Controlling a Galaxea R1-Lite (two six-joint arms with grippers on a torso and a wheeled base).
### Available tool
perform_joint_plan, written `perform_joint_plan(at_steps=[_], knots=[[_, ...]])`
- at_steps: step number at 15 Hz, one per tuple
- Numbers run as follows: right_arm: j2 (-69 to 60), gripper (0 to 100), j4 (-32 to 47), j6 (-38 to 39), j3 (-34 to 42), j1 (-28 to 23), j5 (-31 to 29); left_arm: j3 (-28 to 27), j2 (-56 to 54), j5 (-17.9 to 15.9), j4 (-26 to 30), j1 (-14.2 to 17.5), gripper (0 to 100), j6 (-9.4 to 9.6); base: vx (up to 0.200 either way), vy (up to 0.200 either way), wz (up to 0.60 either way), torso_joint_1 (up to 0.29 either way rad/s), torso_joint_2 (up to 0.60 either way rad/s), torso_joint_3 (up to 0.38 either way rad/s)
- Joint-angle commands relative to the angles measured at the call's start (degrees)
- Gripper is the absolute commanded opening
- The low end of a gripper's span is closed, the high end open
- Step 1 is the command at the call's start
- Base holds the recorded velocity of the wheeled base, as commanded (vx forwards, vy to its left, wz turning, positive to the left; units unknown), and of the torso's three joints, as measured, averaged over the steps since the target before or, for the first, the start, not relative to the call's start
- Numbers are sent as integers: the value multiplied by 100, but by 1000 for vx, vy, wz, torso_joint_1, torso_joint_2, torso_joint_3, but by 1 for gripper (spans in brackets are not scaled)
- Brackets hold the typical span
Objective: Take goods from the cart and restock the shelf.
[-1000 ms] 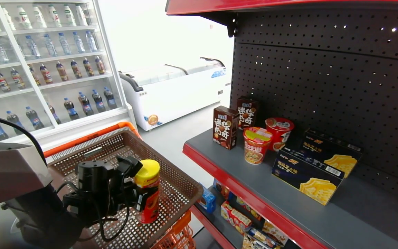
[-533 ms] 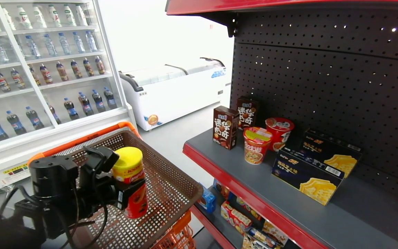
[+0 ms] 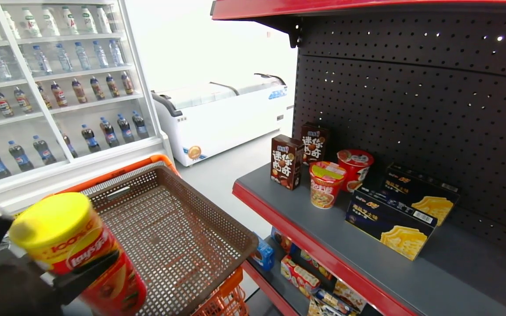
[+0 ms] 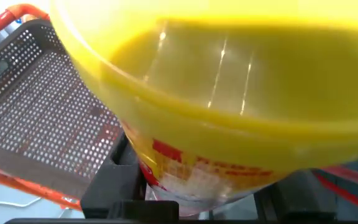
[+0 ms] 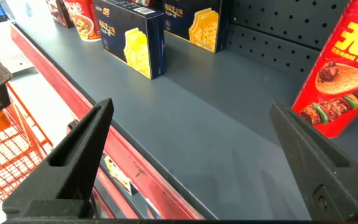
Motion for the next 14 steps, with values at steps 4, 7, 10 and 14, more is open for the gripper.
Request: perform_joint_plan(at_steps=[4, 7, 10, 14], knots=[[-1, 100, -1, -21, 1, -2, 36, 189, -3607, -30, 2367, 5, 0, -143, 0, 0, 0, 0, 0, 0], [-1, 100, -1, -13, 1, -2, 45, 137, -4697, 312, 3510, 5, 0, -143, 0, 0, -200, -1, 1, 1], [-1, 100, -1, -13, 1, -2, 45, 119, -5005, 444, 3730, 5, 0, -143, 0, 0, -600, -7, -1, 9], [-1, 100, -1, -13, 1, -2, 45, 137, -5005, 444, 3730, 5, 0, -134, 0, 0, -600, 5, 1, 1]])
